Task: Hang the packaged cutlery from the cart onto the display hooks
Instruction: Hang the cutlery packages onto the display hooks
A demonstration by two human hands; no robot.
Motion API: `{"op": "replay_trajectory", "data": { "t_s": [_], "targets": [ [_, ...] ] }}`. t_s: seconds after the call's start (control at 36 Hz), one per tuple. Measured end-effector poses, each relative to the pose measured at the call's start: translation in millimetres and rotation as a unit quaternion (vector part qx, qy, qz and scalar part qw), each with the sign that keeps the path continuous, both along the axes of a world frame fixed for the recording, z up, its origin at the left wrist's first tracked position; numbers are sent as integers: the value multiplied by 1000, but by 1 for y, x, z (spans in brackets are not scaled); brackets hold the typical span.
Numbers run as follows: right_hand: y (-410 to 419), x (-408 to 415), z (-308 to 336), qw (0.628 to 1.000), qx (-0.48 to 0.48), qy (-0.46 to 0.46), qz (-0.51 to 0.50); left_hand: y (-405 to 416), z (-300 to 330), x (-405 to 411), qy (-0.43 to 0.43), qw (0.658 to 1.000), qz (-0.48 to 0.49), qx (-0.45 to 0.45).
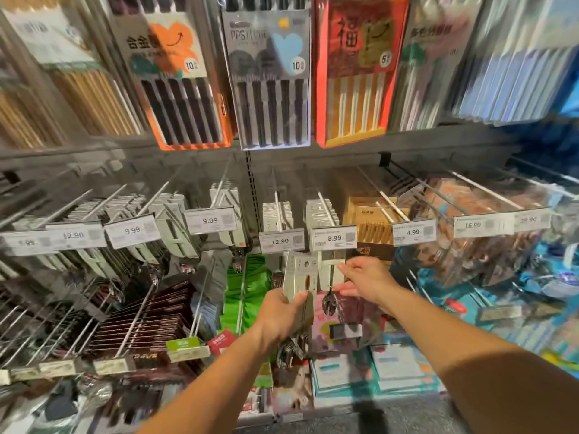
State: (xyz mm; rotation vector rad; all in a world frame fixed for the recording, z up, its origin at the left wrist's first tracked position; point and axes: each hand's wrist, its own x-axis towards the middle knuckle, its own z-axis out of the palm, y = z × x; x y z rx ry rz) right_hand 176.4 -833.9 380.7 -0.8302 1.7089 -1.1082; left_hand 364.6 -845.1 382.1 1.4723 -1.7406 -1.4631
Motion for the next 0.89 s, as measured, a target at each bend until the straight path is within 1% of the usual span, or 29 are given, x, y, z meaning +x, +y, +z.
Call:
{"op": "replay_trajectory", "data": {
  "t_s": [0.17,0.28,0.42,0.47,0.53,0.56,0.58,0.61,0.69,0.72,0.75,0.81,0.89],
  "targets": [
    [-8,-2,-2,998,21,58,-23,-8,-14,2,4,1000,4,13],
    [-21,-2,-5,993,31,104,-34,-11,-19,1,27,998,4,49],
    [-37,-3,-8,985,49,146,-78,-12,-20,0,40,998,-9,43],
    [-38,-1,-8,981,60,156,-100,-14,-24,0,49,997,-11,56],
    [-34,1,-8,978,80,168,-94,-16,-29,0,64,996,2,57],
    [-30,2,-9,978,98,170,-73,-14,-30,-1,73,995,6,61],
    [-25,2,-11,980,117,158,-42,-13,-28,-2,80,995,18,64],
    [-20,3,-13,983,133,124,-8,-13,-30,-3,79,995,24,63],
    [-4,0,-19,983,148,-45,96,-7,-30,-10,85,994,33,68],
    [1,-2,-19,979,141,-92,115,-8,-34,-12,90,992,41,75],
    [7,-4,-20,976,130,-120,125,-6,-34,-15,101,990,53,79],
    [15,-9,-24,978,102,-129,128,-3,-34,-20,107,989,62,86],
    [18,-14,-30,990,69,-73,103,0,-33,-25,77,992,60,86]
  ]
}}
